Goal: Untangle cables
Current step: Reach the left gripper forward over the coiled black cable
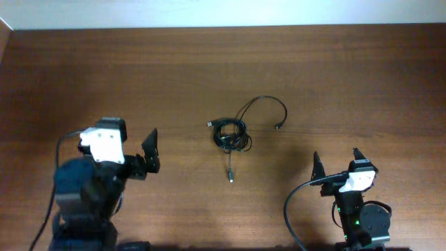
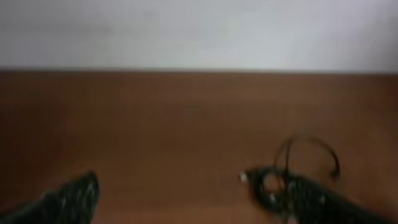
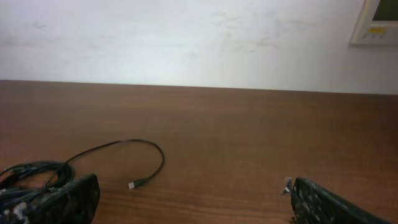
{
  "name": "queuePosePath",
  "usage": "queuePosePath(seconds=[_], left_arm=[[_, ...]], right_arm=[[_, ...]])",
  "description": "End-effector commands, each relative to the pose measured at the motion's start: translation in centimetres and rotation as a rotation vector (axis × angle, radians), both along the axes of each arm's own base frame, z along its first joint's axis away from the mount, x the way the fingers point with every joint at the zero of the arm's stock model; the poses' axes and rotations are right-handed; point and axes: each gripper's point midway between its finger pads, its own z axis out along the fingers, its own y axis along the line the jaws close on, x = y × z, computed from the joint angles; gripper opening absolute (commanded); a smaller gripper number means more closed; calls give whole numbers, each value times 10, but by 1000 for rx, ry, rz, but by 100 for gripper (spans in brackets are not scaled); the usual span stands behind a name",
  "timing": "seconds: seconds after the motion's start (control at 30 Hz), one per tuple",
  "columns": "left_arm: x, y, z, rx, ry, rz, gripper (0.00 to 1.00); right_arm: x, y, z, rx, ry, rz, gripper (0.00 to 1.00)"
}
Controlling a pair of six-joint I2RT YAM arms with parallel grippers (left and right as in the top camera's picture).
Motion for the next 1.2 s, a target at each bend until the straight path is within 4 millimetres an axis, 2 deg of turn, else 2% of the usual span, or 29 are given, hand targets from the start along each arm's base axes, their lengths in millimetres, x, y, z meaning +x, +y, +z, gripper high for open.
queuePosePath(seconds=[0.0,0.03,0.1,0.17,0.23,0.27,0.33,0.43,0.53,0.67,0.73,0.77,0.8,0.87,0.93,1.0,1.03,1.07,1.1,1.17], left_arm=[[-3,-20,-3,-48,53,-115,99],[-9,-38,-3,-92,66,-212,99],[-16,-50,-5,-129,85,-284,99],[-16,-51,-5,-131,84,-288,99],[-12,-51,0,-206,88,-257,99],[-9,-50,-2,-334,134,-191,99],[-3,-49,-5,-463,187,-127,100],[14,-48,-22,-562,281,-60,77],[29,-59,-42,-527,379,-49,74],[47,-72,-52,-269,429,-2,77],[55,-88,-70,-117,456,-26,80],[59,-90,-84,-37,474,2,78],[64,-100,-97,70,482,-42,73],[75,-120,-121,166,505,-125,74],[90,-130,-151,181,551,-128,77],[96,-133,-175,164,604,-100,73],[99,-136,-186,92,637,-41,72],[100,-144,-195,10,666,-12,58],[100,-145,-203,-52,697,44,54],[100,-146,-222,-102,747,116,53]], right_arm=[[0,1,-4,-5,5,1,98],[0,1,-4,-5,5,1,98],[0,1,-4,-5,5,1,99],[0,1,-4,-5,5,1,98],[0,1,-3,-5,4,1,98],[0,1,-4,-5,5,1,98],[0,1,-4,-5,5,1,98],[0,1,-4,-5,5,1,98],[0,1,-4,-5,5,1,98],[0,1,-4,-5,5,1,98],[0,1,-4,-5,5,1,98],[0,1,-4,-5,5,1,98],[0,1,-4,-5,5,1,98],[0,1,-4,-5,5,1,98],[0,1,-3,-5,4,1,98],[0,1,-4,-5,5,1,98],[0,1,-4,-5,5,1,98],[0,1,-3,-5,4,0,98],[0,1,-4,-5,5,1,98],[0,1,-4,-5,5,1,98]])
